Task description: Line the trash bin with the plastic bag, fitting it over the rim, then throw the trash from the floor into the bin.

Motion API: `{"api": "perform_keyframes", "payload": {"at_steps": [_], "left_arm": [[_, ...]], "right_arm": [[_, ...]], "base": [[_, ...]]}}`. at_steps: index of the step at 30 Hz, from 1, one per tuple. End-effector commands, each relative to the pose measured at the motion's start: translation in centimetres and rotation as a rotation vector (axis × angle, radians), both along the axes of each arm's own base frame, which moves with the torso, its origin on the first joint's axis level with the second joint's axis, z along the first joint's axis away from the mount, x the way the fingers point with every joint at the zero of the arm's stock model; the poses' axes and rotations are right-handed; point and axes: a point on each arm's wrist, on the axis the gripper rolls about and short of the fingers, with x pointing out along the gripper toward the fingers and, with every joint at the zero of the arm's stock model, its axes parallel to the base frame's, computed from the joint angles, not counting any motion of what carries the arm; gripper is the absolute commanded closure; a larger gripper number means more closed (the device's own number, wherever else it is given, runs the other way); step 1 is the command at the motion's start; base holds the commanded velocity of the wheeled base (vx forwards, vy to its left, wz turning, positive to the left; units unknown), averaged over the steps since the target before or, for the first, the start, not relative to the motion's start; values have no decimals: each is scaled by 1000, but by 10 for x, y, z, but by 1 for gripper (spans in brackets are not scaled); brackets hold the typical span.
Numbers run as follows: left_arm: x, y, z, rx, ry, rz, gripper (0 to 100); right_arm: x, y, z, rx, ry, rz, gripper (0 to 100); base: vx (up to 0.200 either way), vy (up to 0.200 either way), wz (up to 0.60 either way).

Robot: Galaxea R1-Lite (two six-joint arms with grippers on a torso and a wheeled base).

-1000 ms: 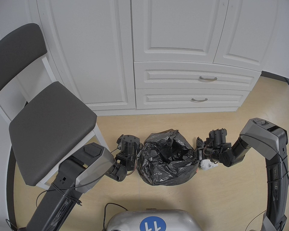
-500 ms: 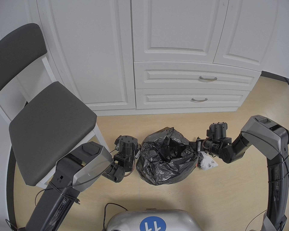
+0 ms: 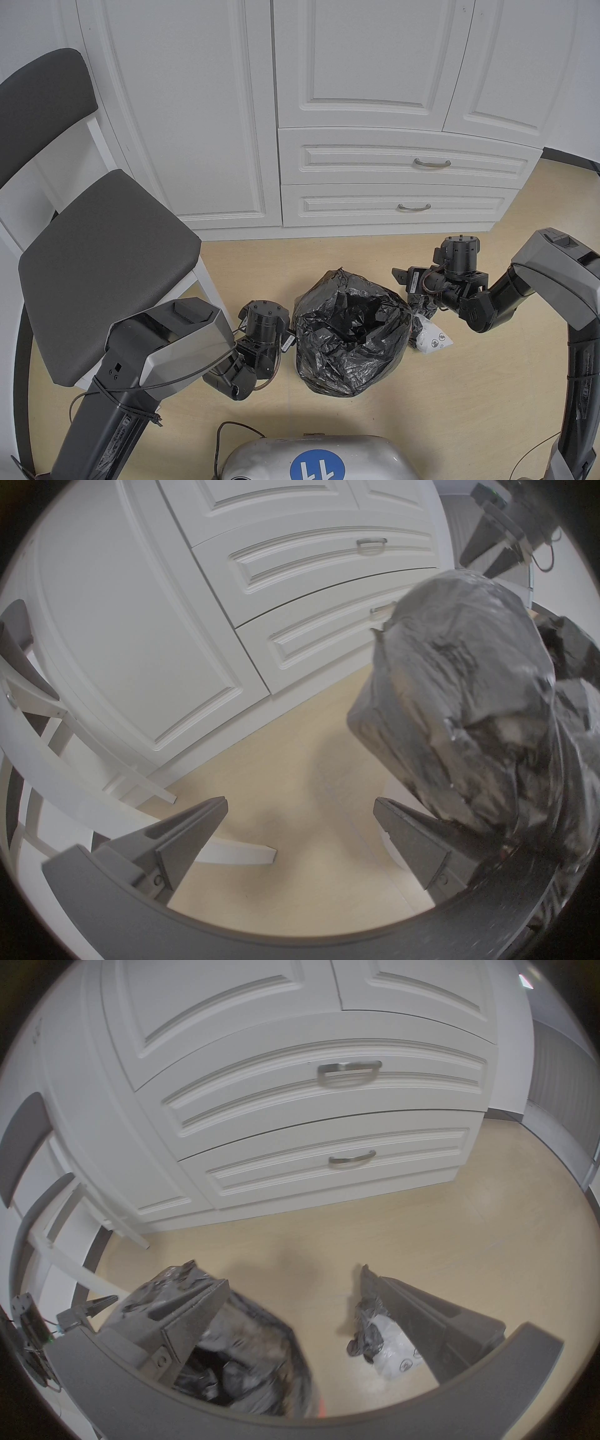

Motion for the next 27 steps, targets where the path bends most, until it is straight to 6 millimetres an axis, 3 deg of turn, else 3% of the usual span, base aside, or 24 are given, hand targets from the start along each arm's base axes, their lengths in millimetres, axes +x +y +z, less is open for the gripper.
{"api": "perform_keyframes", "payload": {"at_steps": [1,4,5,7,17,27], "left_arm": [[-17,-6,-2,17,27,-29,0],[-19,-5,-3,15,25,-31,0],[-28,-4,-7,22,32,-40,0],[-39,-9,-10,33,53,-62,0],[-57,-41,-6,39,56,-151,0],[-47,-23,-3,34,53,-106,0]], "right_arm": [[-33,24,23,-9,-7,87,0],[-41,30,22,-32,4,112,0],[-53,35,17,-102,22,158,0],[-57,33,15,-134,27,170,0],[-61,17,16,-150,53,181,0],[-74,13,8,-222,87,240,0]], "base": [[0,0,0],[0,0,0],[0,0,0],[0,0,0],[0,0,0],[0,0,0]]}}
